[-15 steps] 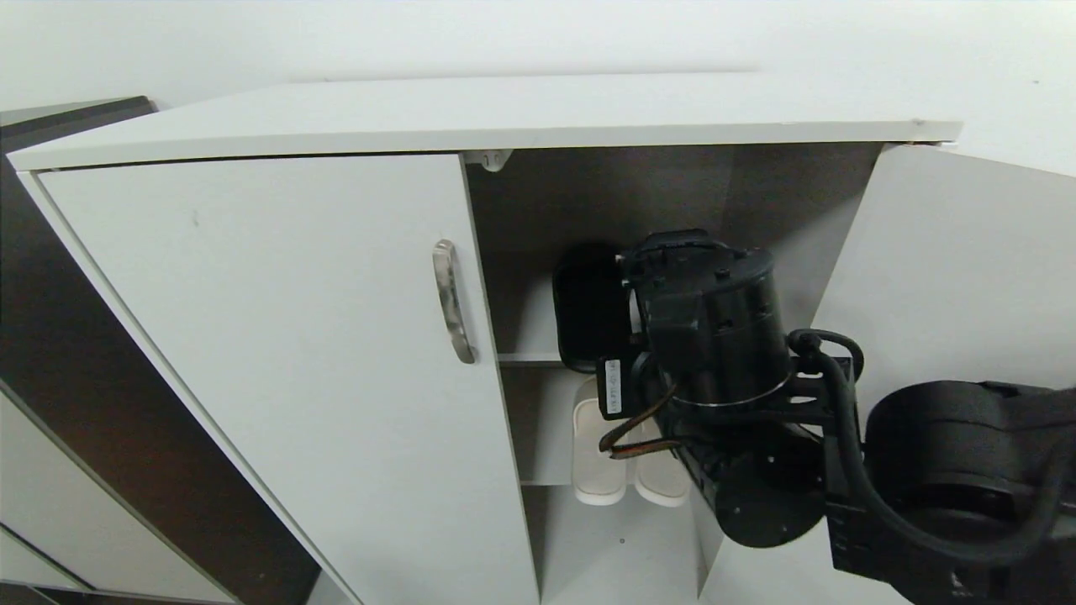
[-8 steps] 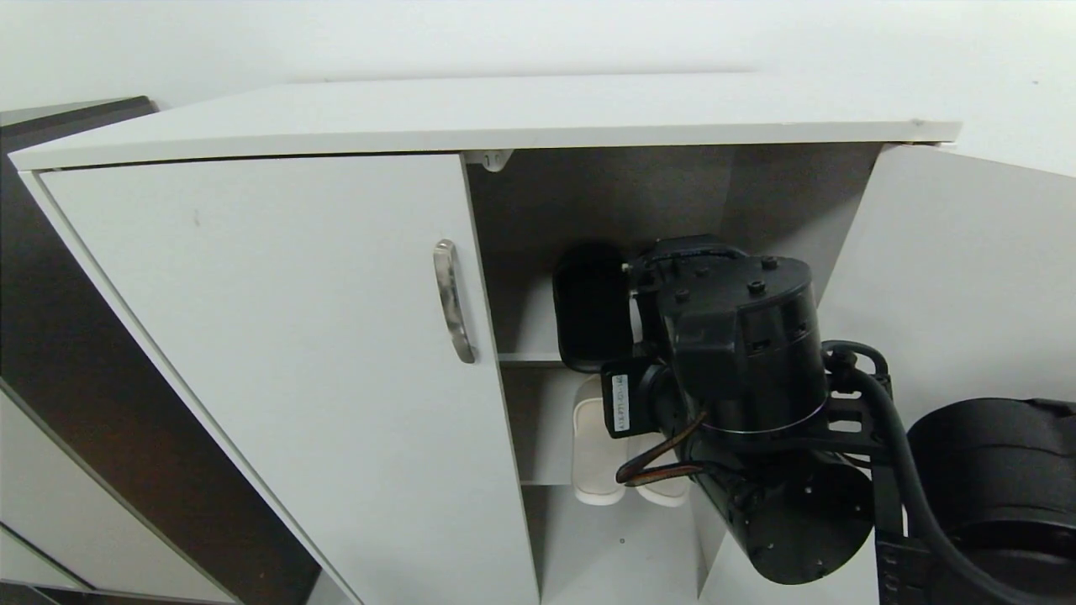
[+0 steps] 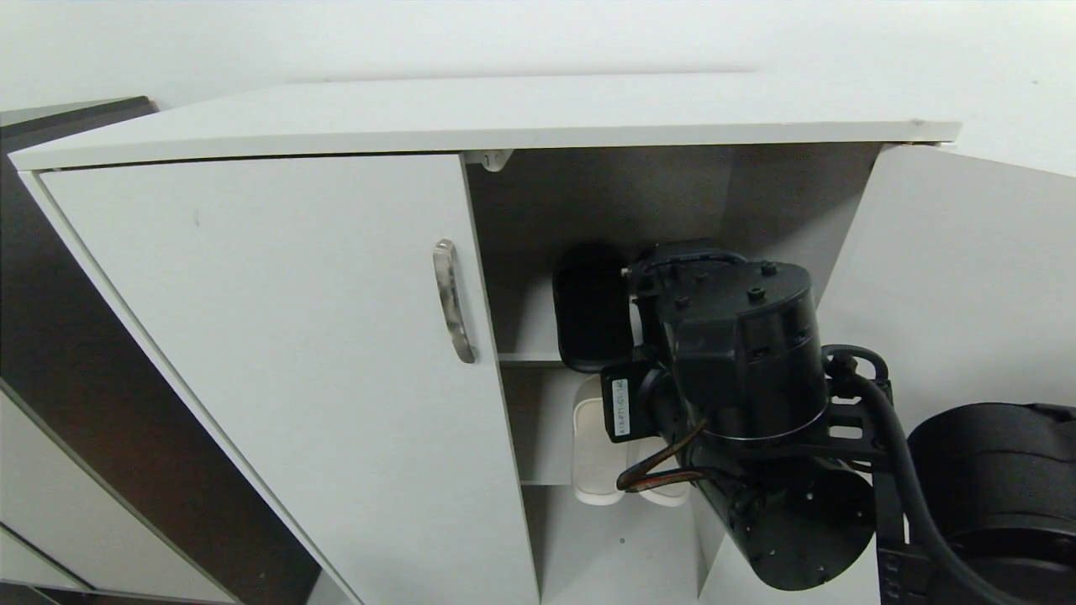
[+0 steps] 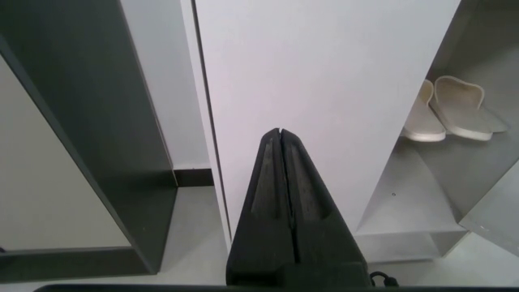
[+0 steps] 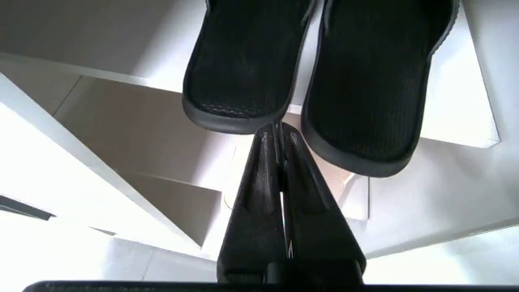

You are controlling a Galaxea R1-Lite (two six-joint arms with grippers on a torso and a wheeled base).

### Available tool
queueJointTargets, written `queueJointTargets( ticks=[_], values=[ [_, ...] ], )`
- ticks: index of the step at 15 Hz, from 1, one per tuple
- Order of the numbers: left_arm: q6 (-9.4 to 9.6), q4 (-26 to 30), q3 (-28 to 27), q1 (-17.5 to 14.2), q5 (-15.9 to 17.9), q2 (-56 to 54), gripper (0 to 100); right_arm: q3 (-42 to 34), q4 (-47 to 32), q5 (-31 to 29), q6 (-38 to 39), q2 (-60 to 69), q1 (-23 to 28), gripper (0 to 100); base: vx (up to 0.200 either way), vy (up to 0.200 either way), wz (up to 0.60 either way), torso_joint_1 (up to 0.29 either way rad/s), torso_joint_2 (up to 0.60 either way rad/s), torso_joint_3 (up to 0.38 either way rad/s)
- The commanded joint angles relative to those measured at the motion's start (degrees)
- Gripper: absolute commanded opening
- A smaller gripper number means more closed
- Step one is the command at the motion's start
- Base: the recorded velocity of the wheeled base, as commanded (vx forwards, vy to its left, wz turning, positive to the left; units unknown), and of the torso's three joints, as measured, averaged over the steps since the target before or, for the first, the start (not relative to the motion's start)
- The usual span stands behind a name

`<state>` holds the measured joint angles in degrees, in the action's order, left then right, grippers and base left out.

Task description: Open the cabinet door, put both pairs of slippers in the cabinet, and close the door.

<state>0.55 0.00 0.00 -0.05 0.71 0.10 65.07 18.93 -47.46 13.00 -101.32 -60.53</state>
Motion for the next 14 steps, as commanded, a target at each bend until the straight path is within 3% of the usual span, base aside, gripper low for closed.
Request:
queueJointTargets(
  ticks=[1,14],
  values=[
    [-0.02,0.0,0.0,-0.04,0.0,-0.01,0,-0.03,-0.04,0.0,0.01,-0.2,-0.12,0,-0.2,0.0,0.0,0.007,0.0,0.002],
    [-0.02,0.0,0.0,-0.04,0.0,-0.01,0,-2.85,2.51,0.0,-0.95,-0.46,0.23,0,-0.2,0.0,0.0,0.003,0.0,0.003]
  ],
)
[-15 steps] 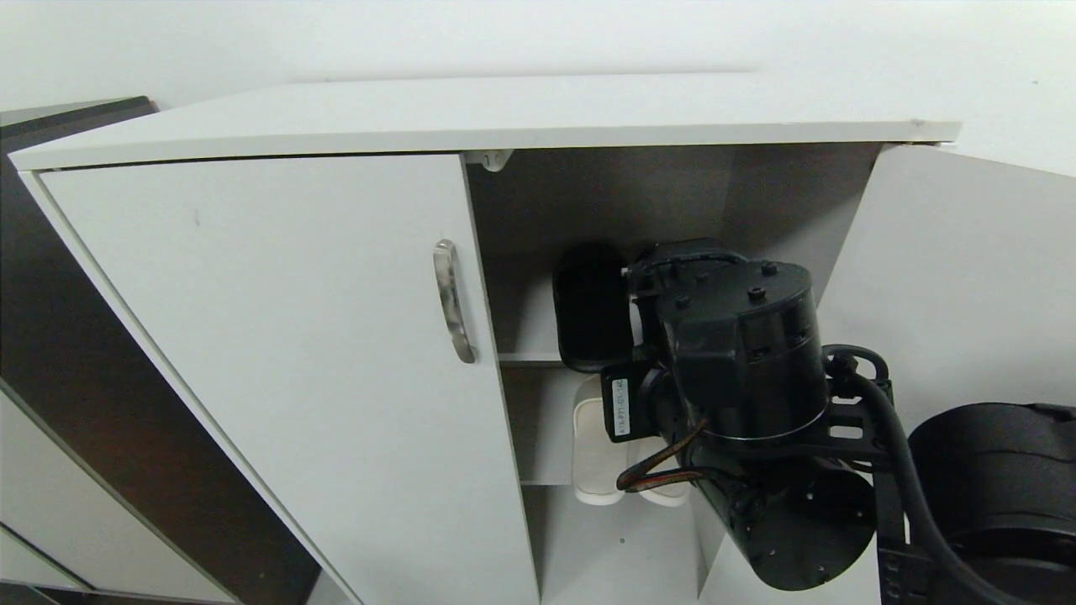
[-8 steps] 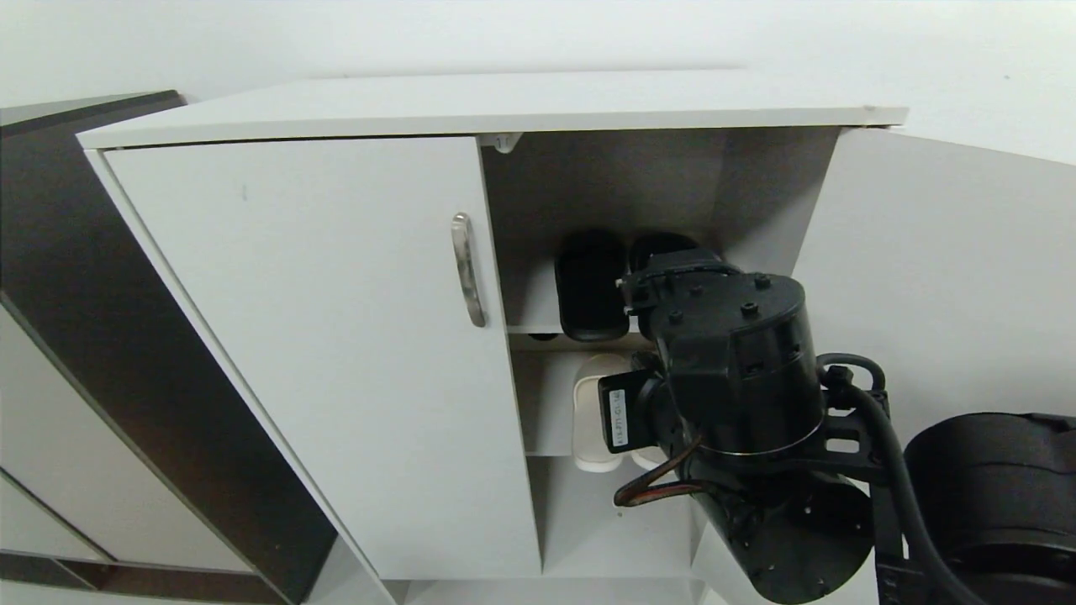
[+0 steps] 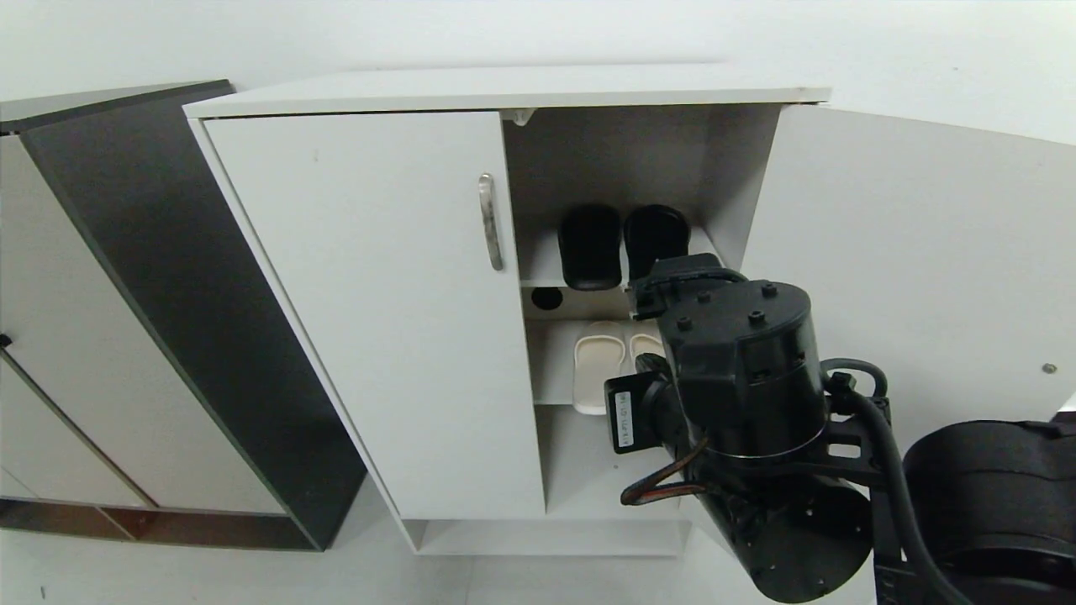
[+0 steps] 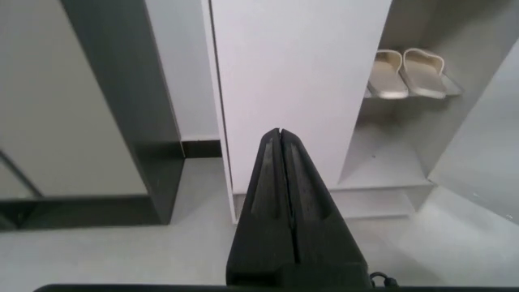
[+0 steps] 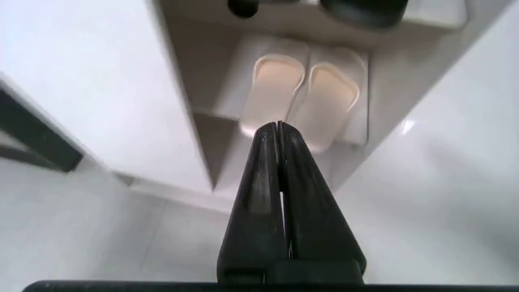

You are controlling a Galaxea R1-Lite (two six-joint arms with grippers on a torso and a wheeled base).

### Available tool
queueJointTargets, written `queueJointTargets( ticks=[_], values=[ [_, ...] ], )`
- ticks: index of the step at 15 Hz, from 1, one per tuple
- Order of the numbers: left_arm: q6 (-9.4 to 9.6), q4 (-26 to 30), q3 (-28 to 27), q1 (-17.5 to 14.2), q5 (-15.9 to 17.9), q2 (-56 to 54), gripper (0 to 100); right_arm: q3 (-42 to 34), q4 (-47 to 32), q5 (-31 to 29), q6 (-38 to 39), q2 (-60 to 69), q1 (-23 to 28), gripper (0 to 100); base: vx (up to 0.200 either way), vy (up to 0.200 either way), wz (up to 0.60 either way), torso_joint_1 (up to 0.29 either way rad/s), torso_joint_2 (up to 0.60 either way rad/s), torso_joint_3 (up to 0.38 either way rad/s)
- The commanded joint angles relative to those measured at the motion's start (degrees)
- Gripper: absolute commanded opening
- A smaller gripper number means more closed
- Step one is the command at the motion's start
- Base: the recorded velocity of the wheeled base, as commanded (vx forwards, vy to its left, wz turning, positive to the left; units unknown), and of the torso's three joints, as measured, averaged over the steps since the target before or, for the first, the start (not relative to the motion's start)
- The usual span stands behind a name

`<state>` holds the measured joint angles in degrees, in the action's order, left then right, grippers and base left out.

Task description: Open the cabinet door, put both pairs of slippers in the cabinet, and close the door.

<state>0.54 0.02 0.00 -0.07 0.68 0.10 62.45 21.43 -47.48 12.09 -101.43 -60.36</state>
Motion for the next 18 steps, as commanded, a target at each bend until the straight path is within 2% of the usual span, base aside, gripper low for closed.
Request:
queueJointTargets(
  ticks=[1,5,18],
  values=[
    [-0.01,-0.02,0.0,-0.01,0.02,-0.01,0,-0.31,0.54,0.11,0.04,-0.35,0.15,0,-0.2,0.0,0.0,0.007,0.0,-0.007],
    [-0.01,-0.02,0.0,-0.01,0.02,-0.01,0,-1.9,3.18,0.11,-1.9,-0.35,0.33,0,-0.2,0.0,0.0,0.0,0.0,0.005],
    [-0.1,-0.02,0.0,-0.01,0.02,-0.01,0,-3.48,5.9,0.81,-3.66,-1.14,1.03,0,0.0,0.0,0.0,0.0,0.0,0.0]
  ],
)
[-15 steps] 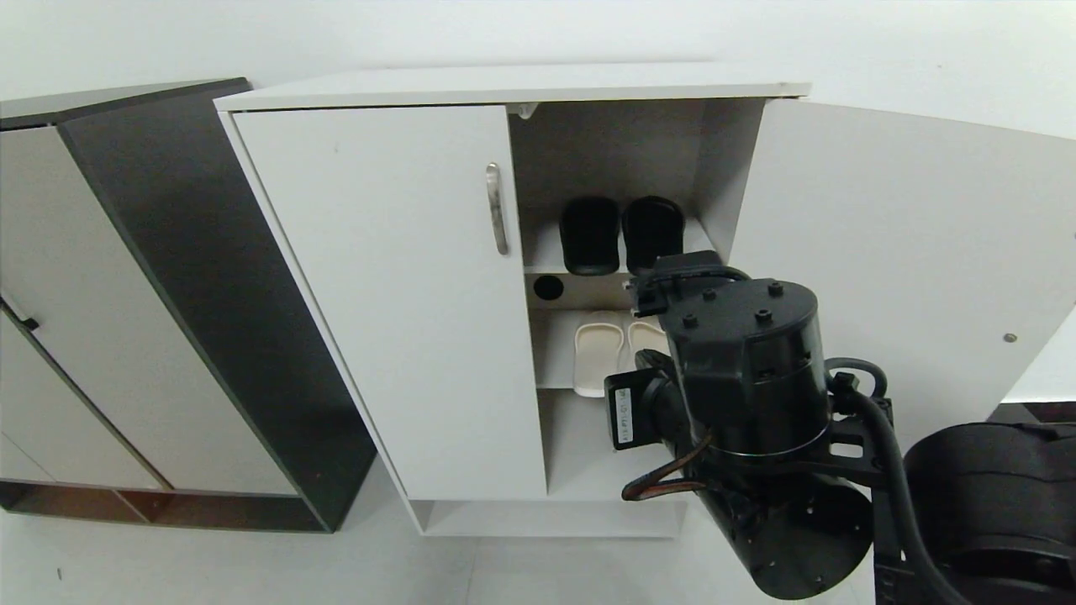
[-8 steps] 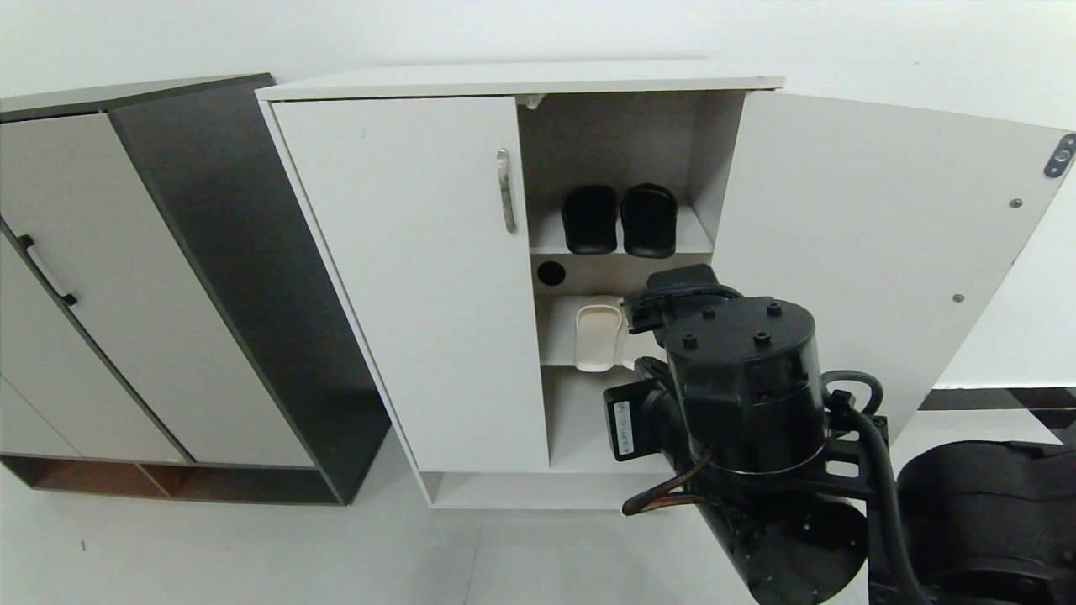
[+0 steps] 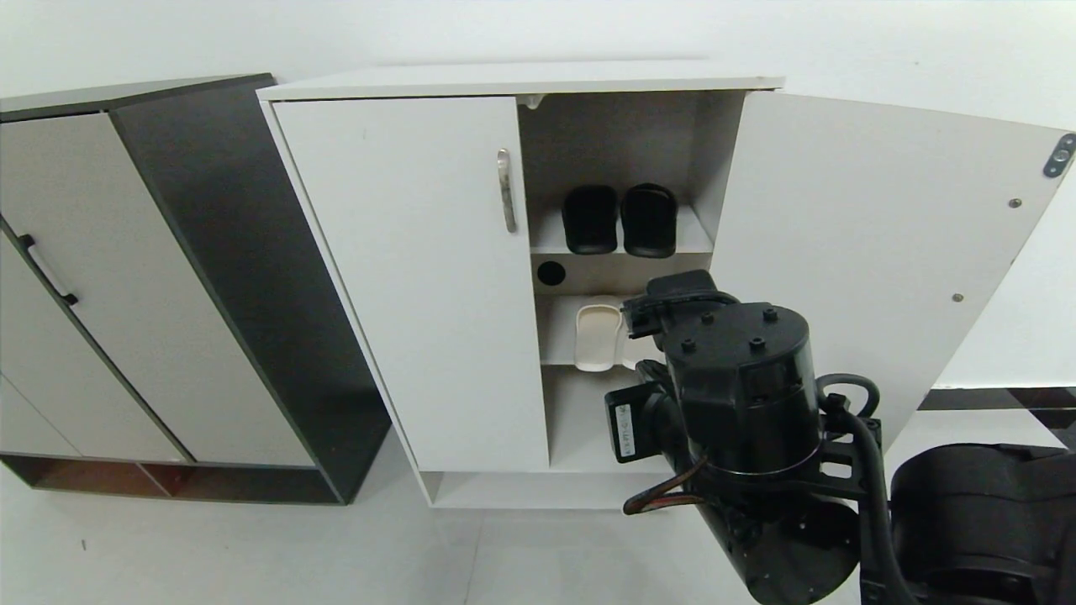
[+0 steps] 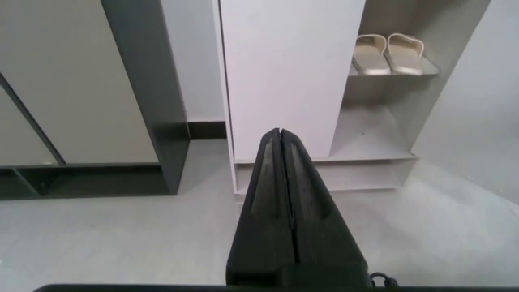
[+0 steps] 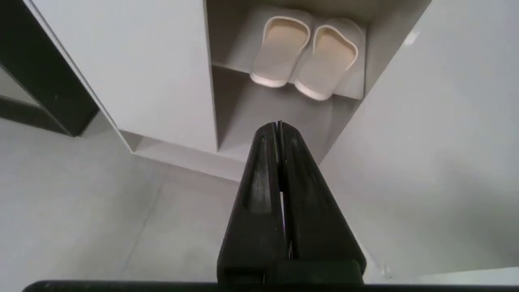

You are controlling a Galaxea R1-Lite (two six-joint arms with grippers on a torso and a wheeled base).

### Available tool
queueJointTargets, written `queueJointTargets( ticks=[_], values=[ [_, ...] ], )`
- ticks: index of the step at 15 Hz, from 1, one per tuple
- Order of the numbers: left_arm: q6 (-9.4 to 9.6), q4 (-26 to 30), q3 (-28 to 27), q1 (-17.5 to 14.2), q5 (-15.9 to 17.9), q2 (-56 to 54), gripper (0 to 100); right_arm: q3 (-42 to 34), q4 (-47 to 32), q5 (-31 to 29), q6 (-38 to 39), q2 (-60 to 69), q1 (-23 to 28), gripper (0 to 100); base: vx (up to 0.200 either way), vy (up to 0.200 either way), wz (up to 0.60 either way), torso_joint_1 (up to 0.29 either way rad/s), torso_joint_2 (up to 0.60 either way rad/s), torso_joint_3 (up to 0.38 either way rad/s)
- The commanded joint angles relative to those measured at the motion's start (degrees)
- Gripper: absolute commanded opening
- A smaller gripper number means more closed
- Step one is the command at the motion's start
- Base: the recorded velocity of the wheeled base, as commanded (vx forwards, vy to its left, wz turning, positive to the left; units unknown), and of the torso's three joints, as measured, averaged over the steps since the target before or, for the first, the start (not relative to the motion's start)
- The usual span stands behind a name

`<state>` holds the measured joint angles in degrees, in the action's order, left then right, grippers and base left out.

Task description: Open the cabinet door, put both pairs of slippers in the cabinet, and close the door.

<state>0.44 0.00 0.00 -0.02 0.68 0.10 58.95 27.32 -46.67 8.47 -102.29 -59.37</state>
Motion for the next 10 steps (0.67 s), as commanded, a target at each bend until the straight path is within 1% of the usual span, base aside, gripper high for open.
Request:
queueJointTargets(
  ticks=[1,5,8,10],
  values=[
    [0.0,0.0,0.0,-0.06,0.02,-0.01,0,0.02,0.01,0.0,-0.03,-0.28,0.04,0,0.0,0.0,0.0,0.0,0.0,0.0],
    [0.0,0.0,0.0,-0.06,0.02,-0.01,0,-0.07,0.01,0.08,-0.03,-0.36,0.04,0,0.0,0.0,0.0,0.002,-0.02,-0.008],
    [0.0,0.0,0.0,-0.06,0.02,-0.01,0,-0.07,-0.07,0.08,-0.03,-0.36,0.04,0,0.0,0.0,0.0,0.012,-0.19,-0.286],
    [0.0,0.0,0.0,-0.06,0.02,-0.01,0,0.02,-0.07,0.08,-0.03,-0.36,0.13,0,0.0,0.0,0.0,0.059,-0.47,-0.369]
  ],
)
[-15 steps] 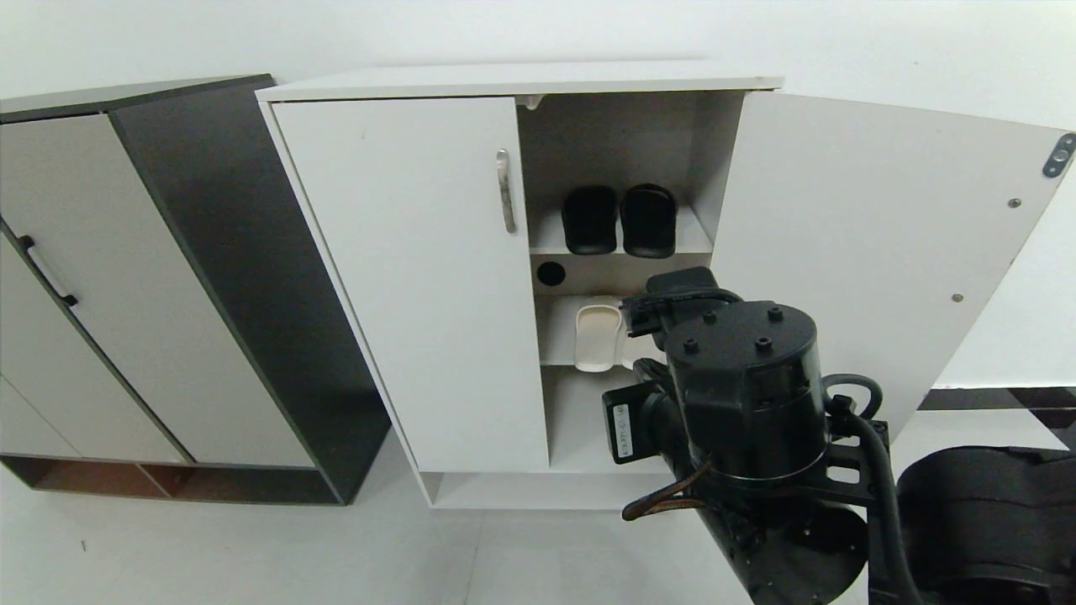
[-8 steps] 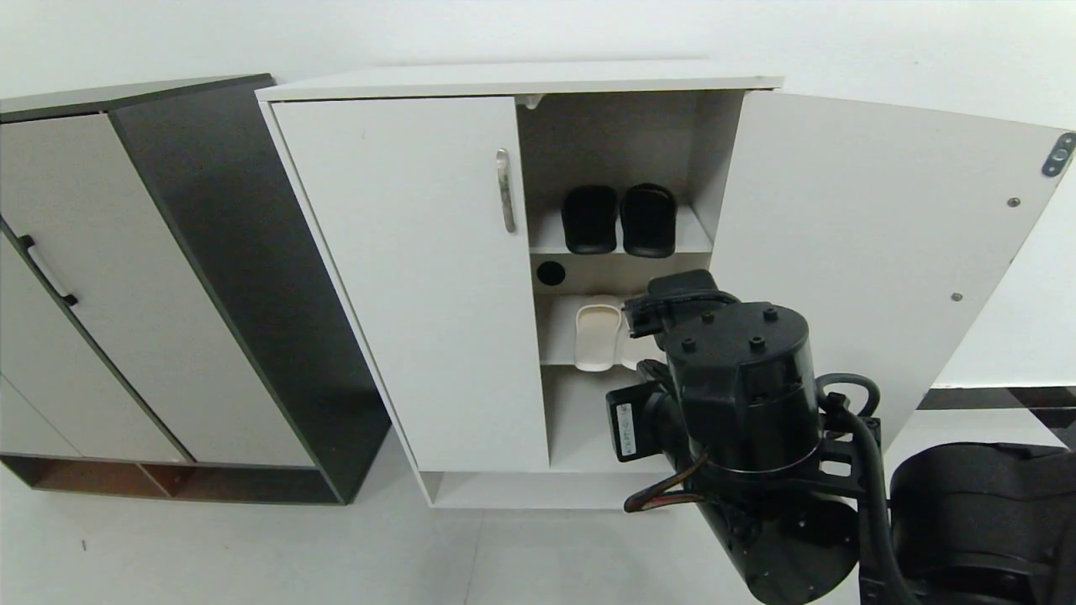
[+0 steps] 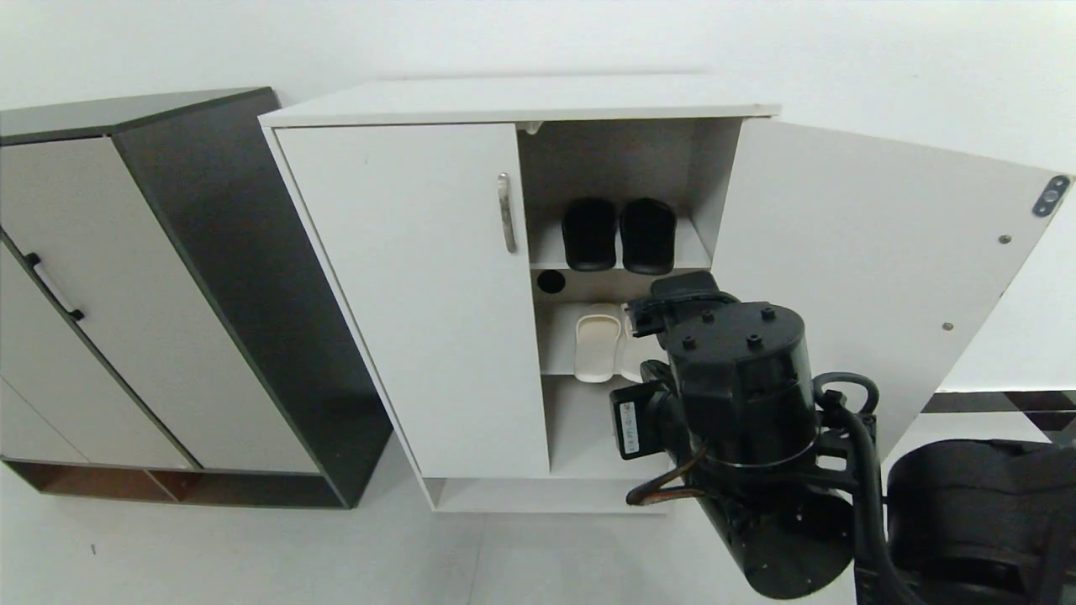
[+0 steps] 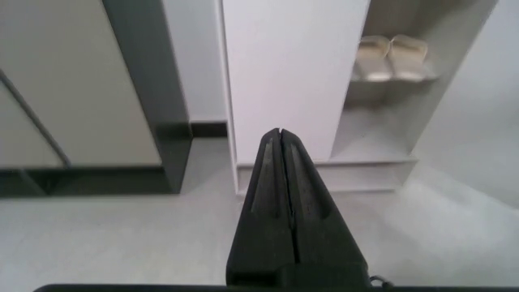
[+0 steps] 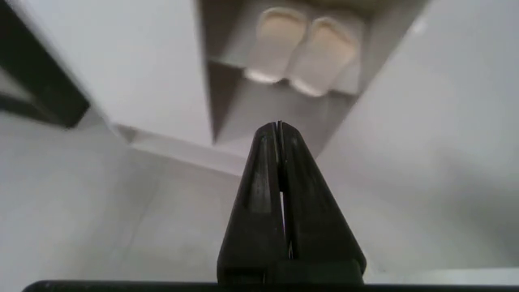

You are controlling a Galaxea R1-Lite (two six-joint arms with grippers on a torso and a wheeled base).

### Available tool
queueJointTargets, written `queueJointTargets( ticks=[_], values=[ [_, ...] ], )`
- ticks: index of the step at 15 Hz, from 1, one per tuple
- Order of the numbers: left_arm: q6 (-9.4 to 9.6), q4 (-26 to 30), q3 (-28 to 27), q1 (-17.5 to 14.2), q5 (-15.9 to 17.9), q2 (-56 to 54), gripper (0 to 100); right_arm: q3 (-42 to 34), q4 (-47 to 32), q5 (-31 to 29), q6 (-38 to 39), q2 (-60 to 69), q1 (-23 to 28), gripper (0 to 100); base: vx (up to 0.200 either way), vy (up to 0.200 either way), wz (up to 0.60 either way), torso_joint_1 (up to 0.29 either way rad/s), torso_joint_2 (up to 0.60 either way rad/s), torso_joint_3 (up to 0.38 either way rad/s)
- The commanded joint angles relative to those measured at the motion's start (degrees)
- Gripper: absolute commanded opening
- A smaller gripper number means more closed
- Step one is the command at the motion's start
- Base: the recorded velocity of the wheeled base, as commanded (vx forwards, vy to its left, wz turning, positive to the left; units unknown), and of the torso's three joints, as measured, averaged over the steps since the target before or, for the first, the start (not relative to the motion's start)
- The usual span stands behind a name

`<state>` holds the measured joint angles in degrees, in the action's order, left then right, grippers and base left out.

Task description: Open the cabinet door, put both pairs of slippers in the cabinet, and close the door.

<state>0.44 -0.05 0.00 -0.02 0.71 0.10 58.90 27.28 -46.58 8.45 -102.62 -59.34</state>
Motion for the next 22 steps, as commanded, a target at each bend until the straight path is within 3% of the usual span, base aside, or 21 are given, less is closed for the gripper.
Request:
queueJointTargets(
  ticks=[1,22],
  values=[
    [0.0,0.05,0.0,-0.06,0.0,-0.01,0,-0.02,-0.04,0.0,-0.01,-0.04,0.11,0,0.0,0.0,0.0,0.041,-0.53,-0.364],
    [0.0,0.05,0.0,-0.06,0.0,-0.01,0,-0.81,-0.04,1.23,-0.45,0.67,0.19,0,0.0,0.0,0.0,0.167,-0.49,-0.325]
  ],
)
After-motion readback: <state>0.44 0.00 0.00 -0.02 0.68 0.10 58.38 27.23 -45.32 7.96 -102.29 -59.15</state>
